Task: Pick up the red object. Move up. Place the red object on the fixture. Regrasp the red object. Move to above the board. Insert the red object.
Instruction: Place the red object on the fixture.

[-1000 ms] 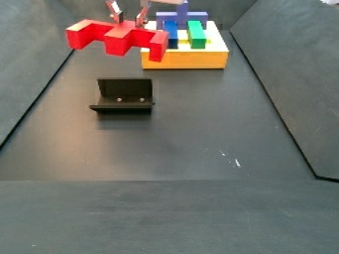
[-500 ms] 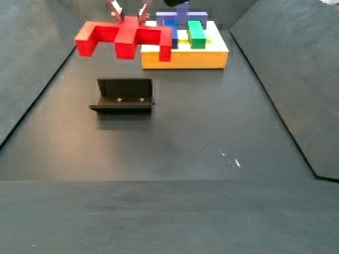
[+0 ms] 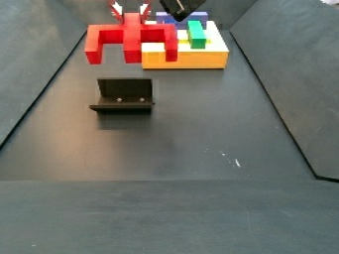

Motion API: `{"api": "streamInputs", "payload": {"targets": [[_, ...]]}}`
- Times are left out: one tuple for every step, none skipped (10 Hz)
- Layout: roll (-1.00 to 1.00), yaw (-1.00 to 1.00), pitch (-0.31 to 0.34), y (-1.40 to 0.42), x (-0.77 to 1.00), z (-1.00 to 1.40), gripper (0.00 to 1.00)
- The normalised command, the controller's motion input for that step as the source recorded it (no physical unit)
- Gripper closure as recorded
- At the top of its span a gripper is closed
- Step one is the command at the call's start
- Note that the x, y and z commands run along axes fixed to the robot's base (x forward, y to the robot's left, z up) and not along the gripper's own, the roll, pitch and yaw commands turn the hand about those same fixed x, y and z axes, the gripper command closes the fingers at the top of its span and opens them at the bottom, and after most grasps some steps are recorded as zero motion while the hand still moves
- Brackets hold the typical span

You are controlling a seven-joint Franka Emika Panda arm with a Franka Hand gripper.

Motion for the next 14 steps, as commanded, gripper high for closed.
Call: {"api": "streamInputs", "payload": {"targets": [[-0.19,0.19,0.011,0.0,0.03,0.0,1.0],[-0.21,0.15,0.017,0.0,0.09,-0.01,1.0],[-0.24,0.16,0.043,-0.01,0.13,-0.02,1.0],[-0.28,0.17,0.069,-0.02,0.15,0.0,1.0],[-0.3,0.19,0.086,-0.05,0.18,0.0,1.0],[-0.31,0.19,0.089,-0.06,0.2,0.0,1.0],[-0.28,0.23,0.12,-0.08,0.24,0.0,1.0],[-0.31,0.25,0.117,-0.07,0.33,0.0,1.0],[-0.33,0.18,0.189,-0.03,0.45,-0.06,1.0],[-0.8,0.22,0.174,0.19,0.37,-0.2,1.0],[-1.0,0.14,0.18,0.25,0.31,-0.06,1.0],[-1.0,0.0,0.0,0.3,0.26,0.0,1.0],[-1.0,-0.18,0.0,0.32,0.22,-0.05,1.0],[-0.93,-0.22,0.0,0.34,0.24,-0.19,1.0]]}}
